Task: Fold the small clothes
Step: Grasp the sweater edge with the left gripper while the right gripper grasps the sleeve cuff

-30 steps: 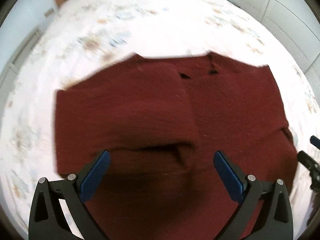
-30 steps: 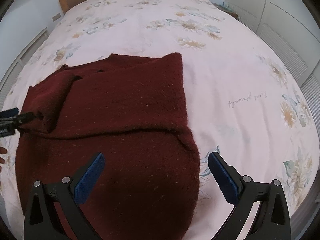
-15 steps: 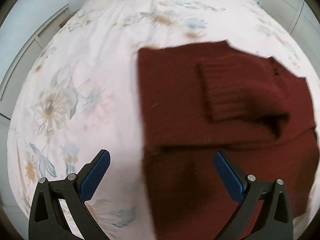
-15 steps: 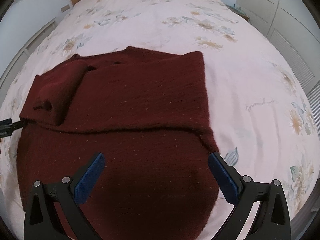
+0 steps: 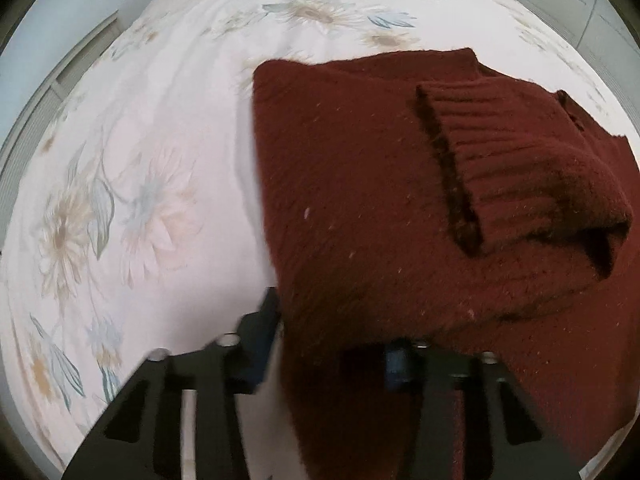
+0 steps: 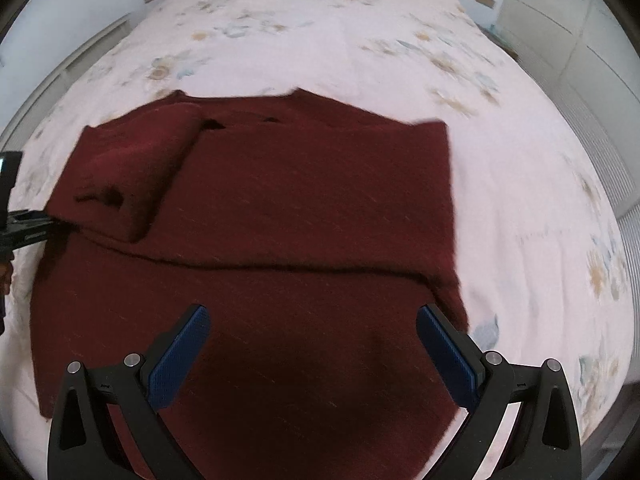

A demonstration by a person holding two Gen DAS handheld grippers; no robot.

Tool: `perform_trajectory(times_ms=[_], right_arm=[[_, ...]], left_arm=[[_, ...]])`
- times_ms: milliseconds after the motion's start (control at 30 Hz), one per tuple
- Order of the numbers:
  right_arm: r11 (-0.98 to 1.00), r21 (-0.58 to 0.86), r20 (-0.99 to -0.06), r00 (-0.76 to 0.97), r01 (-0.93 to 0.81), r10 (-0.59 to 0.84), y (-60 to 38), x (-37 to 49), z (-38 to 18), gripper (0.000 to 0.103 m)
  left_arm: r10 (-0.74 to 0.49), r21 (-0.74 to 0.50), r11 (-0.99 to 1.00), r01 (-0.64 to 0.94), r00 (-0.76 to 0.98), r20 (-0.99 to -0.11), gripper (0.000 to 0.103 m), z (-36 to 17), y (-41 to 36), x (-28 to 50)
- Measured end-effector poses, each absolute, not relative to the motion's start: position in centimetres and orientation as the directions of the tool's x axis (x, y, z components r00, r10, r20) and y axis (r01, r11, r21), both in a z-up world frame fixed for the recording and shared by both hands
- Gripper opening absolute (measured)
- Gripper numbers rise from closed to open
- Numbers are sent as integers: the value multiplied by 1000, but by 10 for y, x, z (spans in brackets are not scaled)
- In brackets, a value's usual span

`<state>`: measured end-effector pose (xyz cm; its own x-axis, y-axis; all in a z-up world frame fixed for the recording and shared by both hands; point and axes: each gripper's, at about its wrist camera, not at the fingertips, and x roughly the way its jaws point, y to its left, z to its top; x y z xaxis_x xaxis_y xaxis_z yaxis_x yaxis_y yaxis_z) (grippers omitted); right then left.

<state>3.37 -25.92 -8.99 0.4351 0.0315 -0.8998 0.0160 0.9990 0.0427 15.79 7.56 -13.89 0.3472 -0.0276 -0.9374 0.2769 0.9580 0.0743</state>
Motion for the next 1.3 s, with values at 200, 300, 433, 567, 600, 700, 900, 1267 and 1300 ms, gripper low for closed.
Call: perform_trajectory(times_ms=[200,300,433,567,600,700,900,1267,1300], right_arm=[[991,-3,-879,474,-130,59,-208,65,-66,103],[977,-31,-866,494,-213,81,-173,82,-55,103],[946,-66,-863,494,-318,106,-121,107,-53,102],[908,-104,-870,480,-406,115,-72,128,-63,102],[897,-113,-870,478,-428,118,-61,132,-67,102],[873,-142,-876,470,-467,109,-35,140,-78,102],[844,-178,-898,435,-506,71,-2,160,-109,102],[898,-90,-913,395,-430,98,-42,175,-116,23],[908,-53,-908,398,-415,129,-51,174,-110,23]], left_arm=[[-61,35,960,278,330,-942,13,-136,88,162],[-73,22,960,279,323,-943,12,-136,95,160],[-75,18,959,282,315,-946,12,-139,100,159],[-72,13,964,267,306,-949,12,-143,101,162],[-69,17,963,268,307,-949,12,-144,102,161],[-59,29,962,273,309,-949,13,-144,97,162],[-70,12,965,261,302,-951,13,-146,94,165],[-87,-6,964,264,296,-951,14,-143,101,168],[-87,-6,964,264,297,-951,14,-143,101,168]])
